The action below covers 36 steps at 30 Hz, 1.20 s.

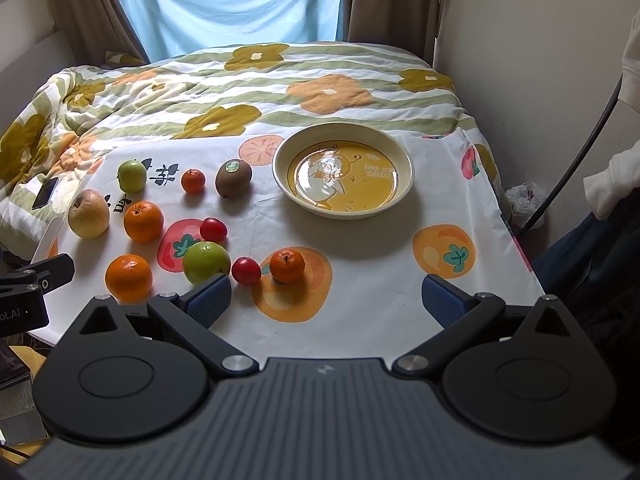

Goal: Organize fruits

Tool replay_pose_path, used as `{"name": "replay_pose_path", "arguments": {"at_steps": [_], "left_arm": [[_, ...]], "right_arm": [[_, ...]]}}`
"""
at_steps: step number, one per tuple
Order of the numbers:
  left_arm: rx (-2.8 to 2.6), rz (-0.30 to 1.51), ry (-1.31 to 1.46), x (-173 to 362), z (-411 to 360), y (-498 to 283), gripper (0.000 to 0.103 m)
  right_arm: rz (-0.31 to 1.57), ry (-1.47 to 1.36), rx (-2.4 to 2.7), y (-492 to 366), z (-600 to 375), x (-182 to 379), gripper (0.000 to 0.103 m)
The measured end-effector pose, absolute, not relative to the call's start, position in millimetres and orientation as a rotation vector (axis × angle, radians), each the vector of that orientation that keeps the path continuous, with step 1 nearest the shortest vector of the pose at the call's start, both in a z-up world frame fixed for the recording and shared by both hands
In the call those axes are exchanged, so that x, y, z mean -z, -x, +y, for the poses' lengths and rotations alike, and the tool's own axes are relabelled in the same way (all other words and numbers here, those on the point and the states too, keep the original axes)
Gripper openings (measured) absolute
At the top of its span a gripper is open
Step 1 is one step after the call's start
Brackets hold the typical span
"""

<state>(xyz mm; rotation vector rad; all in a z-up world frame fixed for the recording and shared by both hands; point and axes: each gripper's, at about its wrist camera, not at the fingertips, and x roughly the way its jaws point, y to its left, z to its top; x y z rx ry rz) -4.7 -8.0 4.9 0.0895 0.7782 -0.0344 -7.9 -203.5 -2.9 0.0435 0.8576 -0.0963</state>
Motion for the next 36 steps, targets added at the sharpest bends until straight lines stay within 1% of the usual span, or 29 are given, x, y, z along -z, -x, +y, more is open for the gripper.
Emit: {"name": "replay_pose_path", "arguments": {"at_steps": [36], "left_arm": [[0.035, 0.778, -0.091, -5.3, -6.8, 4.5, 0.103]], "right_arm": [[0.856, -0.045, 0.095, 7.8, -203.5, -0.1, 0.103]]}}
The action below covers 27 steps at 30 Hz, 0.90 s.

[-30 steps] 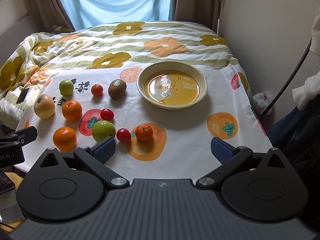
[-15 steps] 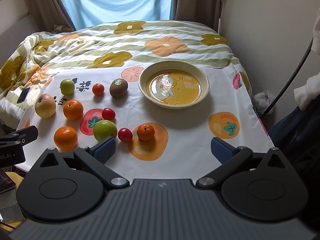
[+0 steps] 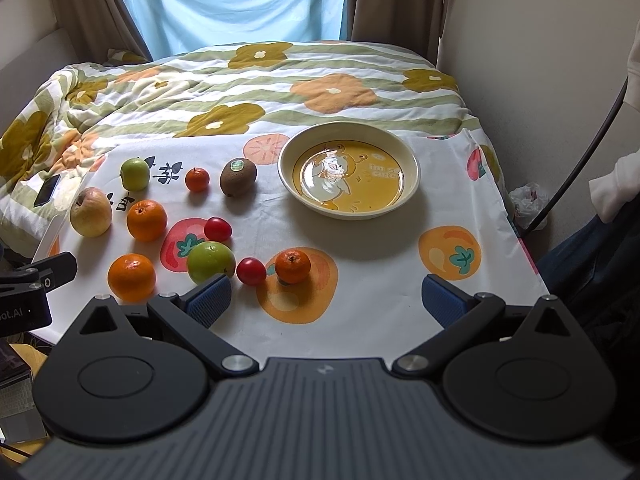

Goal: Organize fruits

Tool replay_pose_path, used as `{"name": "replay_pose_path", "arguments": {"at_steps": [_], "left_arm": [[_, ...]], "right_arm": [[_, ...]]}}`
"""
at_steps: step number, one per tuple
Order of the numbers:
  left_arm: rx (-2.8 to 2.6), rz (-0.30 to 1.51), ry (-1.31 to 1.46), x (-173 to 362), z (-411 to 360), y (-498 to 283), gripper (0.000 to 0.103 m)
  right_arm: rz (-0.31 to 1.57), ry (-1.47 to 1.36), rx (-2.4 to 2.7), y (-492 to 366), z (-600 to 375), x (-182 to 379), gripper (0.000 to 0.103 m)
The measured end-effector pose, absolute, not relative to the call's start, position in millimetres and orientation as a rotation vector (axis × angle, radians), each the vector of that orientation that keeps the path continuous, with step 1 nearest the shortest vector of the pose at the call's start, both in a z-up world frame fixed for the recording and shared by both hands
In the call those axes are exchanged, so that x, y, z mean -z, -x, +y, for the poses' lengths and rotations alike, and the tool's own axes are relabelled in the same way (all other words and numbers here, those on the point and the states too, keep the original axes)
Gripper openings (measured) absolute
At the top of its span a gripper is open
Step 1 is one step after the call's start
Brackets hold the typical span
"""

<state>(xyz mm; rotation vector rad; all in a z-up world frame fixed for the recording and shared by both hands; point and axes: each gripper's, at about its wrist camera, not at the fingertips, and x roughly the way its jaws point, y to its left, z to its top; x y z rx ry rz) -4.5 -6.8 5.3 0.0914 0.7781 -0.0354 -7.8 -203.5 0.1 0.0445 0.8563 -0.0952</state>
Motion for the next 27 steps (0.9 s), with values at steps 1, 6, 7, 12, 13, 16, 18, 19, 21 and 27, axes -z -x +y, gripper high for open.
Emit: {"name": "replay_pose_path", "arguments": {"at_steps": [1, 6, 7, 12, 13, 16, 18, 19, 21, 27], "left_arm": [[0.036, 0.778, -0.09, -5, -6, 4, 0.103], [0.035, 0.779, -0.09, -5, -7, 4, 0.103], [0.036, 0.779, -0.09, -5, -7, 4, 0.103], [0.038, 0.78, -0.092, -4, -6, 3, 0.103], [0.041, 0.783, -0.093, -3, -6, 1, 0.103], [0.044, 0.786, -0.093, -1, -4, 1, 0.103], [0.043, 0.782, -0.095, 0, -4, 1, 0.103], [0.041, 0.78, -0.096, 1, -4, 2, 0.103], [0.041, 0.779, -0.099, 2, -5, 3, 0.103], [0.022, 0.79, -0.124, 12, -5, -1, 0.103]], "right_arm": [[0.856, -0.045, 0.096, 8, -203, 1, 0.103], [0.855, -0.044, 0.097, 8, -202, 0, 0.103], [0.855, -0.045, 0.097, 8, -203, 0, 0.103], [0.856, -0.045, 0.096, 8, -203, 0, 0.103], [0.855, -0.043, 0.096, 8, -203, 0, 0.103], [0.857, -0.038, 0.096, 7, -203, -1, 0.103], [0.857, -0.037, 0.093, 7, -201, -1, 0.103], [0.857, -0.037, 0.089, 7, -201, -1, 0.103], [0.861, -0.032, 0.076, 7, -200, 0, 0.103], [0.873, -0.031, -0.003, -3, -198, 14, 0.103]]}}
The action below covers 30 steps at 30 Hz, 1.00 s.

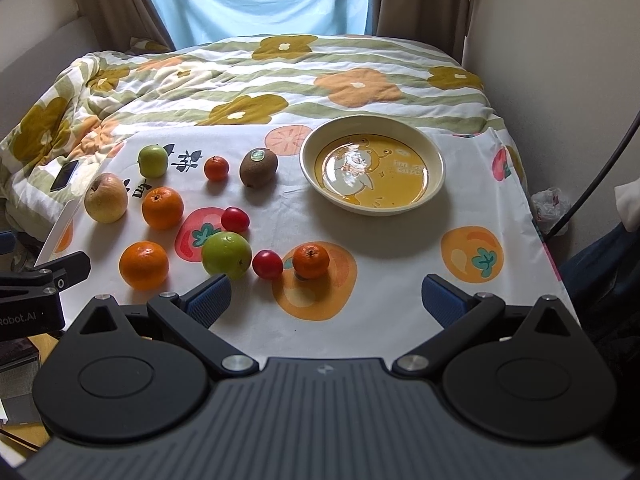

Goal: Organize fruits
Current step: 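Grasp the large orange with the left gripper while the right gripper grasps the green apple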

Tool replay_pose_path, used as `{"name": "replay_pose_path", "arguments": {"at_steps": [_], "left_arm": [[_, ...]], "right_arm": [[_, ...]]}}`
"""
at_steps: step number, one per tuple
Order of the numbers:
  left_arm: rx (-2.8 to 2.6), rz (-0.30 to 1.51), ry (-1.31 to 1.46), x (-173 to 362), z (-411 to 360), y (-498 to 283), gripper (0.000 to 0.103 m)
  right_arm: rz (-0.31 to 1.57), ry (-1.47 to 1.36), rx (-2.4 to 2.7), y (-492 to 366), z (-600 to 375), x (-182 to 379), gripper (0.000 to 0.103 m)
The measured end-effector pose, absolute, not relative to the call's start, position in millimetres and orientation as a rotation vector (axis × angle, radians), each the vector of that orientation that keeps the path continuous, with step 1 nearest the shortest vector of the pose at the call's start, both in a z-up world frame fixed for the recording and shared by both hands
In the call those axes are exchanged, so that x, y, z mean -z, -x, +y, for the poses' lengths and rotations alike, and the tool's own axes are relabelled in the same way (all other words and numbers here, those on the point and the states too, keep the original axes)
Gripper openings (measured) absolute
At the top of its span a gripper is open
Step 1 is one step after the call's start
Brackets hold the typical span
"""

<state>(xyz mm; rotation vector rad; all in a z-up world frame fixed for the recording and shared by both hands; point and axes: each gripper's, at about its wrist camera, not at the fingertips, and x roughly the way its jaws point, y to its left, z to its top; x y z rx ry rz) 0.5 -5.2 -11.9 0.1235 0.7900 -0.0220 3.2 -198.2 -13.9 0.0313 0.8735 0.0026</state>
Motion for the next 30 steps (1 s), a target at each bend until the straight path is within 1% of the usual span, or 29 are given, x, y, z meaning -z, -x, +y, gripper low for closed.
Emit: {"name": "replay_pose_path", "arguments": {"at_steps": [6, 13, 22, 30], "left_arm": [[-0.003, 0.797, -0.142, 36, -2, -10, 0.103], [0.021, 0.813, -0.199, 77, 3, -24, 0.102], [0.127, 0.84, -0.254, 118, 12, -47, 0.095], [0.225, 0.865, -0.261, 138, 9, -65, 0.089]], "right_arm": [[0.885, -0.029, -0.085, -25, -191, 39, 0.103], [0.887, -0.08, -0.138, -41, -178, 76, 0.103], [0.903, -0.177, -0.1, -53, -149, 112, 0.103], [0.943, -0.303, -0.023, -65, -134, 132, 0.103]]}}
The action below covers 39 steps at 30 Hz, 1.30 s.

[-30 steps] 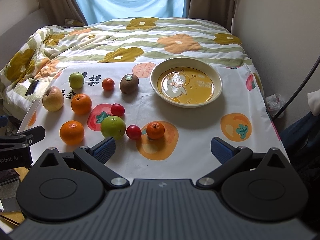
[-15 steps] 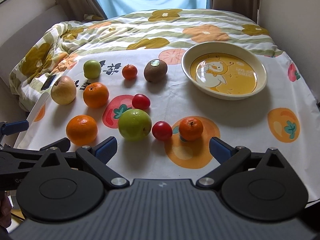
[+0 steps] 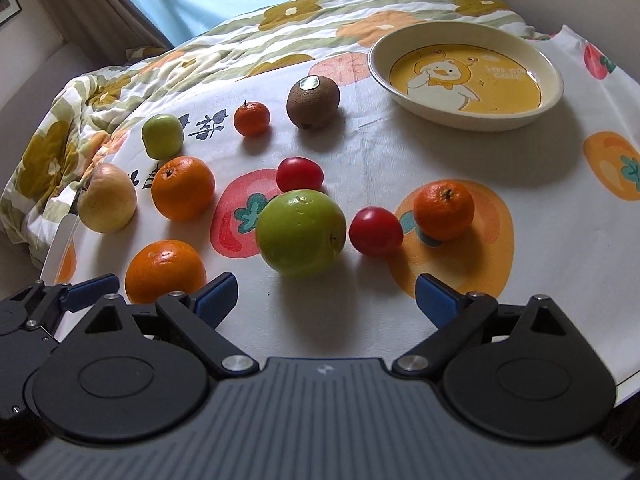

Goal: Organize fruits
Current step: 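Grasp the large orange with the left gripper while the right gripper grasps the green apple, then carry the orange into the bowl and open the left gripper while the right carries the green apple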

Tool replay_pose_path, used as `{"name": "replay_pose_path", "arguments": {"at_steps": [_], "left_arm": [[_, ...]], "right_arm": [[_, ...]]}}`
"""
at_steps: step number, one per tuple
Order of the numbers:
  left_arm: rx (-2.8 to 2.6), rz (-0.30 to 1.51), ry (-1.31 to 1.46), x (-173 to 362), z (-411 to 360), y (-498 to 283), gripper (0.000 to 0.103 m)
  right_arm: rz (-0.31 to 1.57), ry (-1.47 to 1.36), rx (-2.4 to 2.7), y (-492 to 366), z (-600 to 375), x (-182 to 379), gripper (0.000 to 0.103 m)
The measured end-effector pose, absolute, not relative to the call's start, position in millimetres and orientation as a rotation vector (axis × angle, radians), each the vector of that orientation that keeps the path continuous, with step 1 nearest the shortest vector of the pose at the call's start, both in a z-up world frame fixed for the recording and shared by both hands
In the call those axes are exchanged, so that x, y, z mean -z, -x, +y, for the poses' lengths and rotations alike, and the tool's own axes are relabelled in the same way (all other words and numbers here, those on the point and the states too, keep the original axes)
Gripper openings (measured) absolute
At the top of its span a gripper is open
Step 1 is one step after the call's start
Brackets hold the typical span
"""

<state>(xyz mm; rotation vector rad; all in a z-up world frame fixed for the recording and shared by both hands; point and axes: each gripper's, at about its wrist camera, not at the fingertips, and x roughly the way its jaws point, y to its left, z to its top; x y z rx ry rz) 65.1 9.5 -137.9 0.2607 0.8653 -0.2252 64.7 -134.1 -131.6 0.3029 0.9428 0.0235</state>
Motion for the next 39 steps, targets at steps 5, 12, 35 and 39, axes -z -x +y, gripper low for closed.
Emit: {"name": "replay_pose_path", "arguments": {"at_steps": [5, 12, 35, 39], "left_arm": [[0.26, 0.873, -0.248, 140, 10, -76, 0.078], [0.29, 0.886, -0.239, 141, 13, -80, 0.066], [0.264, 0.865, -0.23, 129, 34, -82, 0.065], [0.269, 0.852, -0.226, 121, 35, -80, 0.065]], "right_arm": [[0.966, -0.358, 0.0, -73, -130, 137, 0.101], [0.978, -0.385, 0.027, -84, -127, 139, 0.094], [0.903, -0.248, -0.029, -97, -102, 132, 0.07], [0.883, -0.246, -0.039, -97, -99, 125, 0.07]]}}
